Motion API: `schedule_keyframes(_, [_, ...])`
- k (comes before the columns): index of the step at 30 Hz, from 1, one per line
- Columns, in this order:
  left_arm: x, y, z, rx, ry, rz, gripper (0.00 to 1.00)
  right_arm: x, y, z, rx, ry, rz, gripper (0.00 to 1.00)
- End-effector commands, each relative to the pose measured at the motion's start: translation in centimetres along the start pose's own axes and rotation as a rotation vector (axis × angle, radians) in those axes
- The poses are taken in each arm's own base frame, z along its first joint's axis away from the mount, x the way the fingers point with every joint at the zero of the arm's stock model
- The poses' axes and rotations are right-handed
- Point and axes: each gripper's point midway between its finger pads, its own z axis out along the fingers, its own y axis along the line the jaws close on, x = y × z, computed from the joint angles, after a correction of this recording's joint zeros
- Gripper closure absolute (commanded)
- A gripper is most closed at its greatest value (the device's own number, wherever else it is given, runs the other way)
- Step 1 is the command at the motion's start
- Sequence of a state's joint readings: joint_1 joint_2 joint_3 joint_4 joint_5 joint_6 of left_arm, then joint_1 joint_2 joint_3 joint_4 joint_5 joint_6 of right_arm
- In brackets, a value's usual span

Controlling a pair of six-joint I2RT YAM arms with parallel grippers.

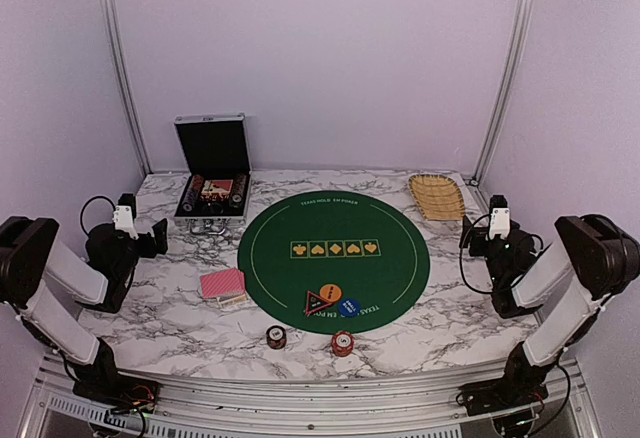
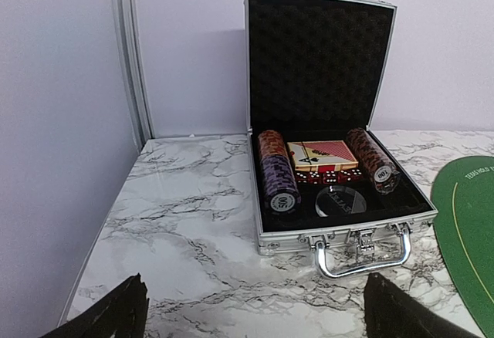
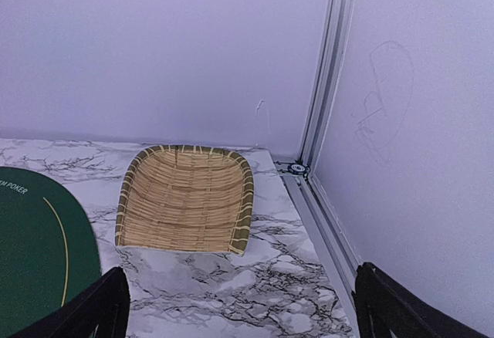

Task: Distribute texas hold em gaming equipment

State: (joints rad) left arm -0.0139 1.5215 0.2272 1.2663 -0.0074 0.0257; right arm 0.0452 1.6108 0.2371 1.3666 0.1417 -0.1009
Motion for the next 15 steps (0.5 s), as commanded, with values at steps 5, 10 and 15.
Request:
schedule_keyframes(5, [-0.40, 0.30, 0.40, -0.016, -0.008, -0.004, 0.01, -0.36, -0.37, 0.11, 0.008, -0.008, 0.012, 0.01])
schedule_keyframes(10, [-0.38, 0.32, 0.40, -0.016, -0.007, -0.003, 0.01, -0.31, -0.32, 0.20, 0.006, -0.004, 0.014, 0.01])
schedule_keyframes(15, [-0.36, 0.32, 0.41, -0.015, -0.006, -0.005, 0.01, -0.48, -0.98, 0.03, 0.043, -0.011, 0.026, 0.01])
